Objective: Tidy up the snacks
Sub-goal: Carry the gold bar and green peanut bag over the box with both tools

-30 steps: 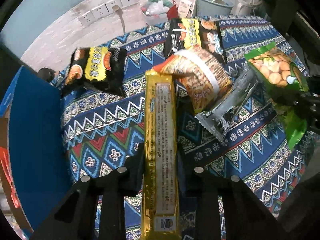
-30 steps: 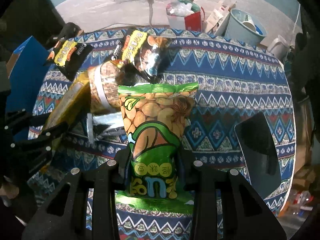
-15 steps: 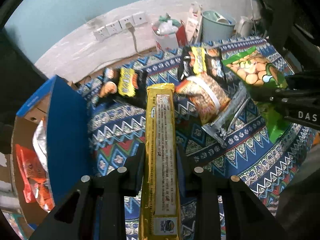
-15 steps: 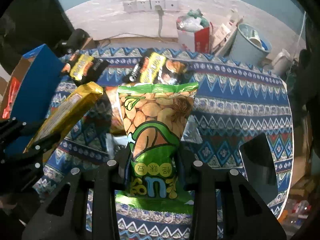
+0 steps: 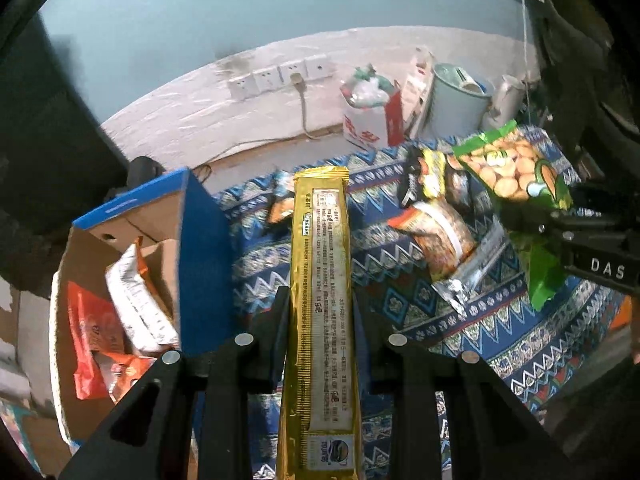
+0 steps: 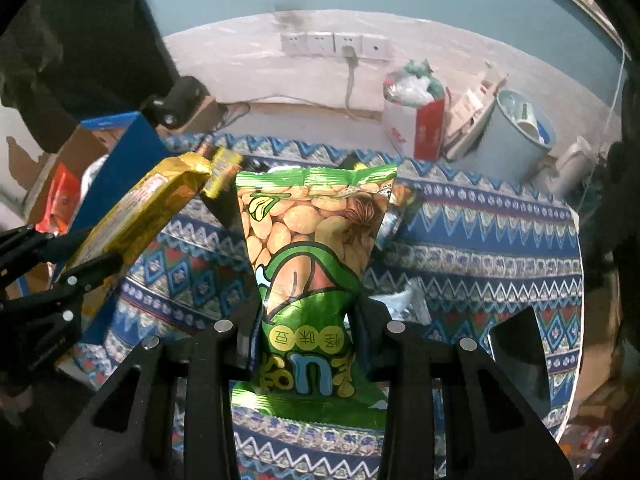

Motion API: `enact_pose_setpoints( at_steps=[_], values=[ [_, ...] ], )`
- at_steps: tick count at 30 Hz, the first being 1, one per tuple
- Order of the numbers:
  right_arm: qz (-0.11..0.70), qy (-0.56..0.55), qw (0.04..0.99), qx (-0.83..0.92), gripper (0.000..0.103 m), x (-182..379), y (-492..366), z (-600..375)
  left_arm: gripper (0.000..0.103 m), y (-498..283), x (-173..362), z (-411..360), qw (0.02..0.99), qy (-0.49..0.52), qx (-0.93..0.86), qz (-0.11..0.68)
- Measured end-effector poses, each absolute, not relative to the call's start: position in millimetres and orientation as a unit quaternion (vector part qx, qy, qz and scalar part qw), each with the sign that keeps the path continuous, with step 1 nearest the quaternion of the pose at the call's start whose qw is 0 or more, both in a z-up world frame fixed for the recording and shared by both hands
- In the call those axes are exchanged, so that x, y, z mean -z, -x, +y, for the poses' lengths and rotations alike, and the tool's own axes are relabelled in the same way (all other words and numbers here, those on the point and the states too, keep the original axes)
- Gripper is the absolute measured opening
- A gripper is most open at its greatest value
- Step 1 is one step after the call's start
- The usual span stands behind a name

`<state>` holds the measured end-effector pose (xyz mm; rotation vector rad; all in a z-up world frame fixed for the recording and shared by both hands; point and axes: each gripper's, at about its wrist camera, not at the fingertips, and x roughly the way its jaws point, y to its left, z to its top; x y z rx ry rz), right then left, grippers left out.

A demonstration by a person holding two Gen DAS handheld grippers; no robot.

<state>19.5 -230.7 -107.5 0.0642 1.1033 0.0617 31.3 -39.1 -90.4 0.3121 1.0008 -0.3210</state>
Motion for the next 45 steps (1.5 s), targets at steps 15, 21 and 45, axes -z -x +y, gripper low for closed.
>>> enact_pose_setpoints(
  at_steps=[15, 21, 45],
  values=[
    [0.501, -0.017, 0.862, -0.080, 0.034, 84, -41, -180, 0.029, -37, 61, 17, 0.878, -0.103, 0.110, 0.455],
    [0.499, -0.011, 0.861, -0.094, 0.034, 81, -51, -160, 0.029, -38, 55, 40, 0.881, -0.083, 0.098, 0.455],
    [0.505, 0.021, 0.850, -0.150, 0.034, 87, -83, -74, 0.029, -44, 59, 138, 0.886, -0.031, 0.023, 0.461]
  ],
)
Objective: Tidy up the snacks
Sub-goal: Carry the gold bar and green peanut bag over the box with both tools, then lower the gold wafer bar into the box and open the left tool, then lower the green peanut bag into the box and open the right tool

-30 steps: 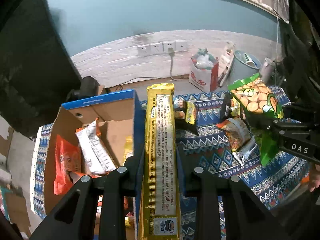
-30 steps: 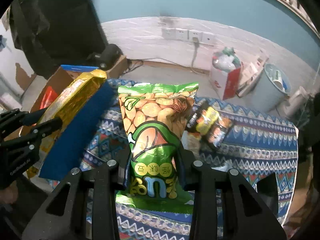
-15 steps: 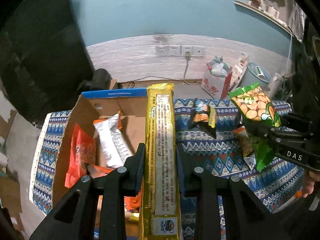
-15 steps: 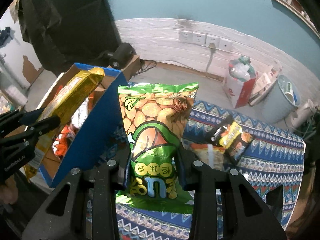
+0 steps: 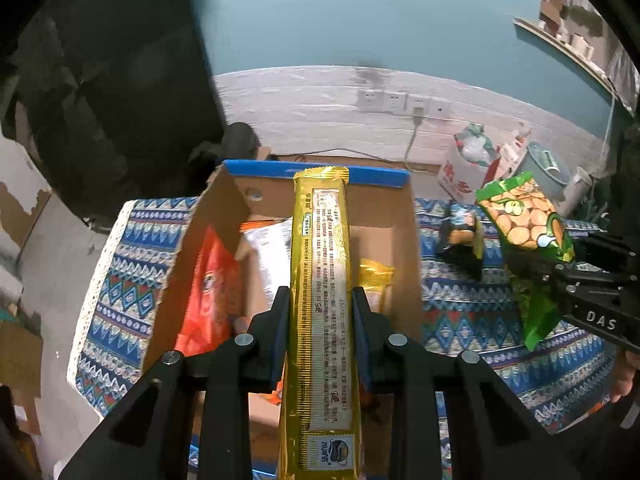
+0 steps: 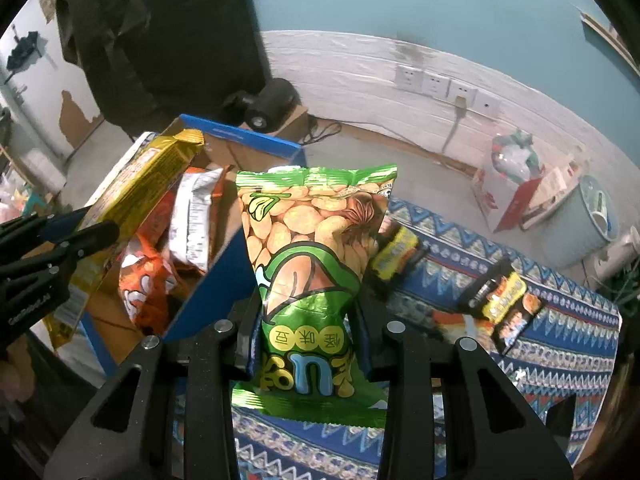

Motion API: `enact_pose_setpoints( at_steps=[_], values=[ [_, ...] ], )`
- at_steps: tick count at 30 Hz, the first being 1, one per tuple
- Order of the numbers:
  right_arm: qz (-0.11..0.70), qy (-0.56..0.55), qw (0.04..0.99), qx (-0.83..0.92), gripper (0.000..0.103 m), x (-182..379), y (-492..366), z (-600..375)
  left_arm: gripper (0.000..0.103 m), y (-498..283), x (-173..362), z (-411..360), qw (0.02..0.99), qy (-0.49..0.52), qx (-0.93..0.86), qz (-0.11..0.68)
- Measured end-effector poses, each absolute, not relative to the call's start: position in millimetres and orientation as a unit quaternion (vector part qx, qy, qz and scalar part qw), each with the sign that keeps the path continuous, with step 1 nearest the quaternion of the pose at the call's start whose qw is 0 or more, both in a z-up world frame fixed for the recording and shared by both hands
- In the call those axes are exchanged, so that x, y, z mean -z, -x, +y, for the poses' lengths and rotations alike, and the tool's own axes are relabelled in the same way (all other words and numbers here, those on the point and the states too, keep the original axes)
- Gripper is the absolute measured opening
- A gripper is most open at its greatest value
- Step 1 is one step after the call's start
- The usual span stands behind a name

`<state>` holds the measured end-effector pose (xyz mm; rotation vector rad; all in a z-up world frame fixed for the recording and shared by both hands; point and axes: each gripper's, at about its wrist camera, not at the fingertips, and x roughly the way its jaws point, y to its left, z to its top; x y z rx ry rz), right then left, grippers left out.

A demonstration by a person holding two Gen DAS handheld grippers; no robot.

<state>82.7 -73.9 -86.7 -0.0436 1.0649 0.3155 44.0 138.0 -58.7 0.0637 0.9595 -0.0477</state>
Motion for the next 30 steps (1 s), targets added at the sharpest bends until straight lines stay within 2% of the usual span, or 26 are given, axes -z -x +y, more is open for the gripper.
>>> enact_pose_setpoints(
  at_steps=[16, 21, 30],
  values=[
    [0.504, 0.037, 0.843, -0.183, 0.034, 88, -104, -15, 0.030, -54, 96, 187, 0.865, -0.013, -0.029, 0.500],
    [0.503, 0.042, 0.840, -0.198, 0.034, 87, -108, 5, 0.045, -51, 93, 191, 0.868, -0.018, -0.039, 0.495],
    [0.514, 0.049, 0.828, -0.220, 0.034, 99, -123, 40, 0.050, -48, 90, 196, 0.871, -0.030, -0.043, 0.489]
  ],
)
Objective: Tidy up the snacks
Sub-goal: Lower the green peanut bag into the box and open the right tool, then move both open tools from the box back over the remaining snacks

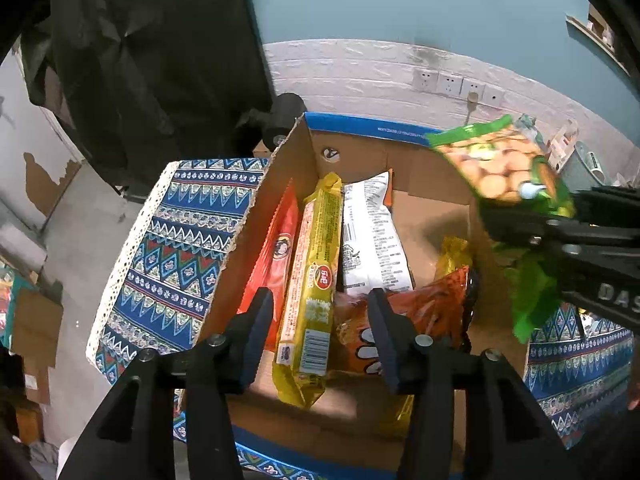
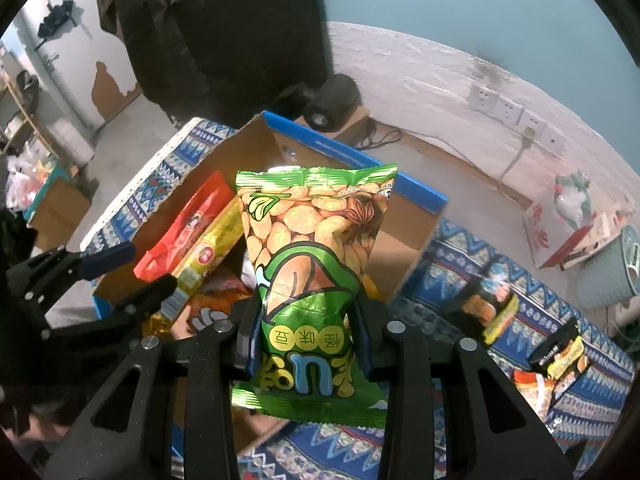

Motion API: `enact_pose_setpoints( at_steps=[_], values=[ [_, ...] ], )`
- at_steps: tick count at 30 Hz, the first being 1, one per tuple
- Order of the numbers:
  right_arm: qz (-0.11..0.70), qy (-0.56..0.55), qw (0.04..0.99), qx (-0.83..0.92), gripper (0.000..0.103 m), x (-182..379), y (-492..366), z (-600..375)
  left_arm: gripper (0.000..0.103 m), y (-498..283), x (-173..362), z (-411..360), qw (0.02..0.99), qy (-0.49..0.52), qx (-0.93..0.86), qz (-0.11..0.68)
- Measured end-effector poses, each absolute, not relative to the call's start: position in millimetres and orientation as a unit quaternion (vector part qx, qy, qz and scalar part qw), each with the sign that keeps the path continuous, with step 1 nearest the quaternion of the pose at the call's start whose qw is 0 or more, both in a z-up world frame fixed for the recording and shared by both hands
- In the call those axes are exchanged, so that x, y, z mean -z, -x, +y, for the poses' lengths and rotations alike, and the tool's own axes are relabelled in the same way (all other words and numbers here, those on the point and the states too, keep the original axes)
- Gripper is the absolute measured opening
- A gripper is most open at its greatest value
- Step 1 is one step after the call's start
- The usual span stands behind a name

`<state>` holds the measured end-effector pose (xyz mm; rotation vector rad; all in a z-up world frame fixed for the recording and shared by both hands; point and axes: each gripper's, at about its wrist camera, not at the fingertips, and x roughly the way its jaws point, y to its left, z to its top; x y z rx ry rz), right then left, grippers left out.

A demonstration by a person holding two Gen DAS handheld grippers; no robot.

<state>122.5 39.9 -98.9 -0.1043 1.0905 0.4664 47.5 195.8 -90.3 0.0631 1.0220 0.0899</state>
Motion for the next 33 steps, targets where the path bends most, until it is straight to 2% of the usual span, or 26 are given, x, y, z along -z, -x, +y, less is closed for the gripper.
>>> enact_pose_setpoints(
  at_steps=[11, 13, 15, 20, 21, 33],
  values=[
    [0.528, 0.043, 0.814, -0.239, 0.036, 114, -133, 58, 0.051, -44, 86, 202, 0.872, -0.024, -0.045, 0.487],
    [0.527, 0.040, 0.814, -0.242, 0.042, 113, -133, 59, 0.058, -44, 83, 199, 0.873, -0.027, -0.042, 0.484],
    [0.523, 0.036, 0.817, -0.243, 0.055, 111, -133, 57, 0.058, -43, 81, 196, 0.875, -0.032, -0.041, 0.481],
    [0.514, 0.028, 0.825, -0.234, 0.063, 102, -132, 48, 0.059, -42, 78, 189, 0.876, -0.039, -0.034, 0.479],
    [0.513, 0.026, 0.826, -0.232, 0.066, 100, -131, 45, 0.062, -43, 77, 187, 0.876, -0.040, -0.034, 0.480],
    [0.506, 0.016, 0.841, -0.190, 0.074, 84, -122, -9, 0.073, -47, 67, 151, 0.877, -0.050, -0.005, 0.478]
  ],
)
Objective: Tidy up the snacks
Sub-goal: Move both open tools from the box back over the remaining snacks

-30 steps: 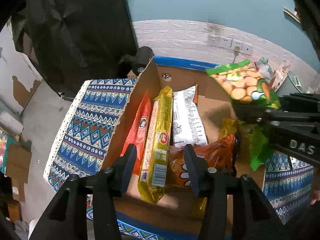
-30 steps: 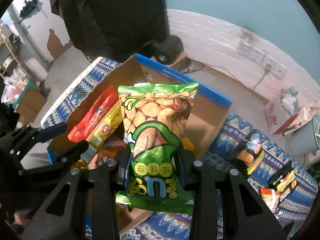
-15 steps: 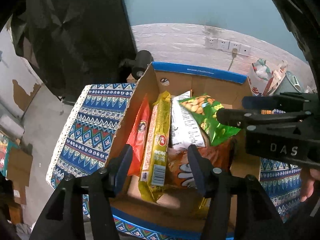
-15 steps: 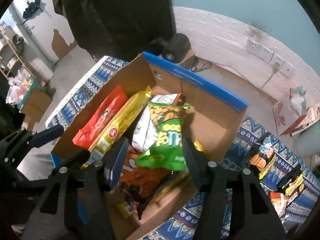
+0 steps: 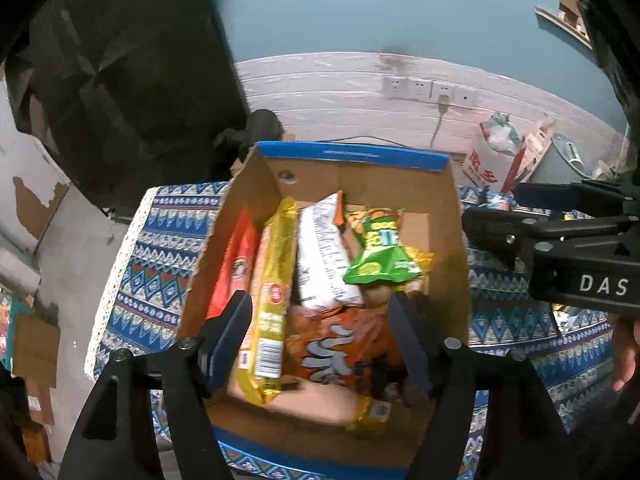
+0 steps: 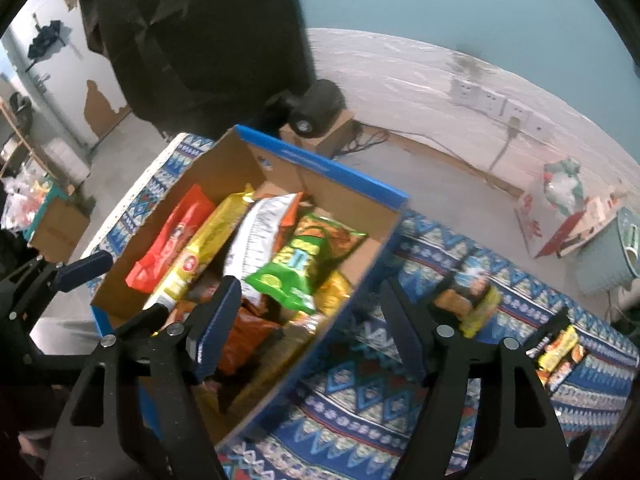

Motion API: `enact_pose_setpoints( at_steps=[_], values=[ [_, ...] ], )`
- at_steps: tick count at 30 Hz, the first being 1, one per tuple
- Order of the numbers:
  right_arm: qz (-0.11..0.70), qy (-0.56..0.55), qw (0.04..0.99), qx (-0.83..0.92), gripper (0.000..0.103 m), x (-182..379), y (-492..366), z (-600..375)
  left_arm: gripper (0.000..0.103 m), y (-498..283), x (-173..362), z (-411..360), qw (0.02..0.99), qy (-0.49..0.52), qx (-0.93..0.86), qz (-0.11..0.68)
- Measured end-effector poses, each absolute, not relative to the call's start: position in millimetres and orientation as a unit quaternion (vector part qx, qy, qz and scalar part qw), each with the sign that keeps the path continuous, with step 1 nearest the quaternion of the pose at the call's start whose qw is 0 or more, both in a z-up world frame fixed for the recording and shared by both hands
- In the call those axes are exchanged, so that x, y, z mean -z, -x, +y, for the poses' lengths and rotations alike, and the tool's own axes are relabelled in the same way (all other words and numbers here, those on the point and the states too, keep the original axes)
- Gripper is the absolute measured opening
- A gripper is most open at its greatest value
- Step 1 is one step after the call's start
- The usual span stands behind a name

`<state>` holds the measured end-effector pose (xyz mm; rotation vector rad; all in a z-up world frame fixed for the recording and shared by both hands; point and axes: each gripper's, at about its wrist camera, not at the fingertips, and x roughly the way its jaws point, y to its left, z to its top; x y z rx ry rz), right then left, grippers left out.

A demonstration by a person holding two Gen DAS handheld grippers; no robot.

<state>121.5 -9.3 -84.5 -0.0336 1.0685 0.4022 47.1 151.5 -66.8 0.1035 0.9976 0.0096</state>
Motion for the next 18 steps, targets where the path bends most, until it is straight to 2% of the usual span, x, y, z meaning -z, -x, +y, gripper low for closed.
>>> enact_pose_setpoints(
  at_steps=[18],
  values=[
    [0.507, -0.015, 0.856, -0.100, 0.075, 80, -104, -138, 0.082, -69, 73, 59, 0.864, -0.094, 0.051, 0.493]
  ],
)
